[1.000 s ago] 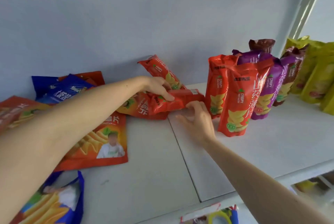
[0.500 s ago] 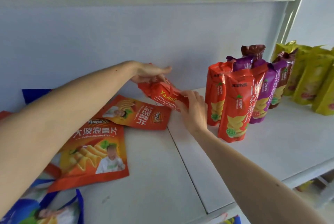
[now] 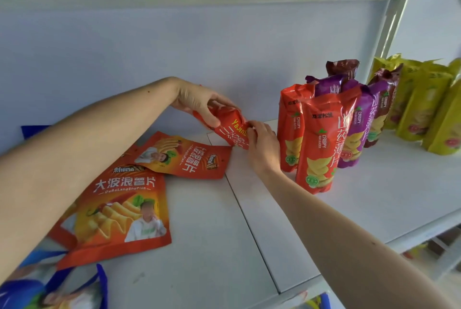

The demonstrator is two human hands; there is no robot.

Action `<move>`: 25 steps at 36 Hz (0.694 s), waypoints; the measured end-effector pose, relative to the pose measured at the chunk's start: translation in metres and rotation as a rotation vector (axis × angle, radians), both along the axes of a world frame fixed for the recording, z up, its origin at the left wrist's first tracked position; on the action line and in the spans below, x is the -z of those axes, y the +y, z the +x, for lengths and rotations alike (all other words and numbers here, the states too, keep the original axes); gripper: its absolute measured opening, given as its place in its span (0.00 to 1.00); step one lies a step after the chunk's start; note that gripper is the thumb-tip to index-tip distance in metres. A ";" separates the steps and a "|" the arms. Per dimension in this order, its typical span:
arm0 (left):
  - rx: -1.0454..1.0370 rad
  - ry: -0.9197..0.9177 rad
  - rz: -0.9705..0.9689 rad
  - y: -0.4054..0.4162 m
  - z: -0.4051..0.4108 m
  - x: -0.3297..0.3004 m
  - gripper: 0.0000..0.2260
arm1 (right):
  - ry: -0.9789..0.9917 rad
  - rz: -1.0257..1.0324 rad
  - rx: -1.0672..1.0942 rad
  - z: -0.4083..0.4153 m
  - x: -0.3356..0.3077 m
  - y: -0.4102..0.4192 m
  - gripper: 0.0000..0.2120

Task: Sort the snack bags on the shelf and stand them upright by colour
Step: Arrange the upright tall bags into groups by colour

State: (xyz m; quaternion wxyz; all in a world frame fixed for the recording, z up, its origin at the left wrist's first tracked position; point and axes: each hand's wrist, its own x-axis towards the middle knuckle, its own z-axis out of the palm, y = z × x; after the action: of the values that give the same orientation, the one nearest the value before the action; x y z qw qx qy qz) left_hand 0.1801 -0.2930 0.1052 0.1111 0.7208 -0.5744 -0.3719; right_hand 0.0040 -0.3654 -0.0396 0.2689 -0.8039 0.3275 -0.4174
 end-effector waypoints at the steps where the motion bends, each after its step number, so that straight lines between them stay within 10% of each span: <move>1: -0.014 -0.020 -0.018 -0.002 -0.002 -0.001 0.39 | -0.004 0.000 0.001 -0.001 -0.001 -0.001 0.15; 6: -0.151 0.054 -0.139 -0.012 -0.021 -0.011 0.12 | -0.091 0.007 0.017 -0.009 0.005 0.008 0.19; 25: -0.311 -0.312 -0.357 -0.097 -0.057 -0.013 0.30 | 0.528 0.007 -0.065 -0.032 0.040 0.011 0.22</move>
State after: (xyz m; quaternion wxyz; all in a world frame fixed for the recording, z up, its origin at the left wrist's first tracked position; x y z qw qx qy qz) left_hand 0.1229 -0.3904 0.1180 0.2025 0.8178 -0.5233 -0.1278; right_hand -0.0284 -0.3540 -0.0799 0.1901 -0.8942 0.3616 -0.1832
